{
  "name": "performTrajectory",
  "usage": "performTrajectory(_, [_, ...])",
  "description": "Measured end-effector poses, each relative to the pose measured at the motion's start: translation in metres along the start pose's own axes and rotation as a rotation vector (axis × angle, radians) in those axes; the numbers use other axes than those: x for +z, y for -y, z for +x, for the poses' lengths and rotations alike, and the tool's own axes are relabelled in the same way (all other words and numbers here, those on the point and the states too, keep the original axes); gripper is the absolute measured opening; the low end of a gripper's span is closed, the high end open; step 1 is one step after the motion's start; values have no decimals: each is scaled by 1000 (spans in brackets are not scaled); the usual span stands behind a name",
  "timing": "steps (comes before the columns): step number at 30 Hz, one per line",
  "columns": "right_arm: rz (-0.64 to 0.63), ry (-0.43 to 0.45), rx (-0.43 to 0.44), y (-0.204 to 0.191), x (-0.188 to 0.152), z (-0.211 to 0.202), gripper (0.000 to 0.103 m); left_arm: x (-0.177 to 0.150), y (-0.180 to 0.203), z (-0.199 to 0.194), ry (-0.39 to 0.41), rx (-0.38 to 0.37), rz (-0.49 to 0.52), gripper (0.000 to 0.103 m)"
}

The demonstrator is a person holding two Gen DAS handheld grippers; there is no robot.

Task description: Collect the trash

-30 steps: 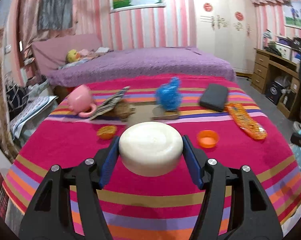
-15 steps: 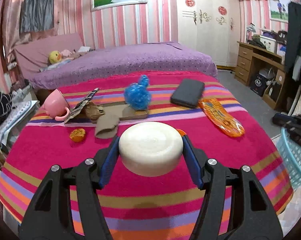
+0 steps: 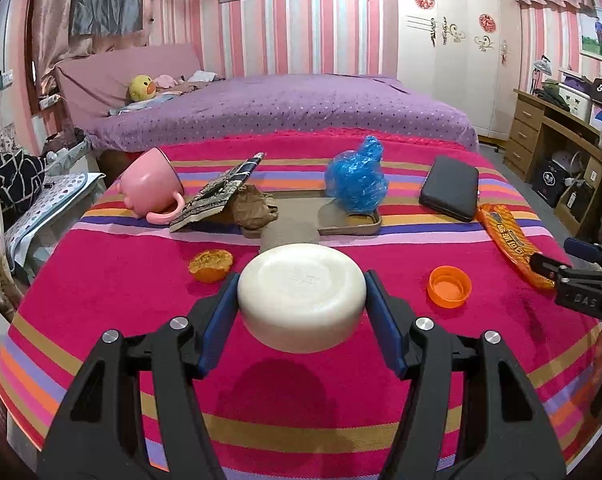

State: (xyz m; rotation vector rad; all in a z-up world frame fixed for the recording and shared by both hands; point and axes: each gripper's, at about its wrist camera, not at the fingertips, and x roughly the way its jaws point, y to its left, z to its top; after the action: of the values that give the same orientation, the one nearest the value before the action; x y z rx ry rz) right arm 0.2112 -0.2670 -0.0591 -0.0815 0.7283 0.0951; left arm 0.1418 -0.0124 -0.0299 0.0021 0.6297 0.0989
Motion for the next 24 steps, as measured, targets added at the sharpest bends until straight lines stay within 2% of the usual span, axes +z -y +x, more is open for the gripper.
performTrajectory(2, [-18,-10,-36,-4,0,6,84,0,1,0,4,-1,8,61])
performTrajectory(4, [-16,-46,-31,-4,-1,16,82,-1,4,-2,10,0,17,61])
performTrajectory(5, [-9,-73,-17,-2,-2,21,64,-1,5,-2,12,1,22,61])
performTrajectory(6, [2,-98,18,-1,-3,27,50,-1,6,-1,16,2,27,61])
performTrajectory(7, [16,-103,59,1,-3,29,40,-2,7,-1,17,3,30,61])
performTrajectory(8, [31,-91,67,4,-3,26,21,-3,8,-1,17,5,32,61])
performTrajectory(9, [33,-83,76,5,-4,24,15,-3,9,-2,17,4,33,61])
performTrajectory(15, [-9,11,73,17,-9,-16,11,-8,25,-12,43,6,77,61])
performTrajectory(18, [-19,50,68,28,-12,-40,11,-7,35,-22,48,-18,73,61])
performTrajectory(24, [-11,122,48,69,-27,-101,11,-6,75,-47,87,-60,113,61])
